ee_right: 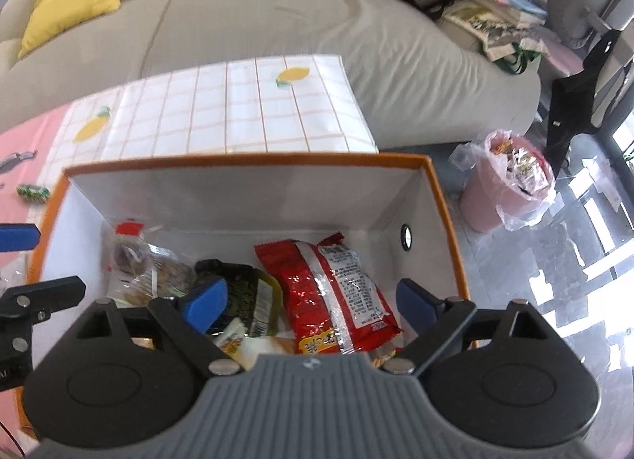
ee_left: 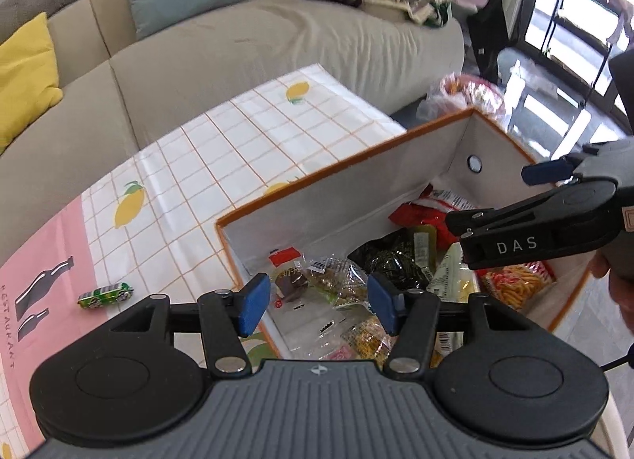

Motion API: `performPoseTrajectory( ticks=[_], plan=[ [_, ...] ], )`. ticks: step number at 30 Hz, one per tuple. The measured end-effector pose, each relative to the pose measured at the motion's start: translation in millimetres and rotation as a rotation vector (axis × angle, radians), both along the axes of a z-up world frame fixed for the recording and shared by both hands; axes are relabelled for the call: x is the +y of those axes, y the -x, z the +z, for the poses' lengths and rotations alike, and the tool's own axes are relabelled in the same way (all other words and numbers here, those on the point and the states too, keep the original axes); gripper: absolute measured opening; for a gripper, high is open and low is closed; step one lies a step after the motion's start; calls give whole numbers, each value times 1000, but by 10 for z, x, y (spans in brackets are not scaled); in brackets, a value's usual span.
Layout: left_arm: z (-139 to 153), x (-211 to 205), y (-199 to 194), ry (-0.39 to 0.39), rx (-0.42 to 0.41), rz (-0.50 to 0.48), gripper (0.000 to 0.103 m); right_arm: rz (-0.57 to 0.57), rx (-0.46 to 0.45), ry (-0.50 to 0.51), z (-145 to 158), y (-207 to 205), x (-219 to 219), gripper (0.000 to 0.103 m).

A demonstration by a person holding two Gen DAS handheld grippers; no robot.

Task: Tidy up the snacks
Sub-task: 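Open both grippers to release the bags and withdraw from the box, then reach the right gripper to the white sachets and grasp them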

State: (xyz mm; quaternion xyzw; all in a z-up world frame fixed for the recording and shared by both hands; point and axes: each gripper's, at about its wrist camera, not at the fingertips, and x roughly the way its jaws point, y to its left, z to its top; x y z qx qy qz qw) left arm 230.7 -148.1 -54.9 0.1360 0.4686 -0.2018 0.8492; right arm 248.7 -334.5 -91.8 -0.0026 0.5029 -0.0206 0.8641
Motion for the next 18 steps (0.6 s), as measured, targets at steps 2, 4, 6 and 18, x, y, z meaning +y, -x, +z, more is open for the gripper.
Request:
performPoseTrajectory(
  ticks=[2, 4, 6, 18],
  plan=[
    [84, 95, 106, 27, -20, 12, 67, -8, -29, -18, 93, 88, 36, 93],
    [153, 192, 209, 50, -40, 29, 67, -19, -61, -40, 186, 200, 82, 93],
    [216, 294, 313, 71, -61, 50, 67, -32, -95, -66, 264, 314, 144, 96],
    [350, 1111, 744, 156, -116, 226, 67, -104, -209, -220, 324, 926, 801, 98]
  ],
)
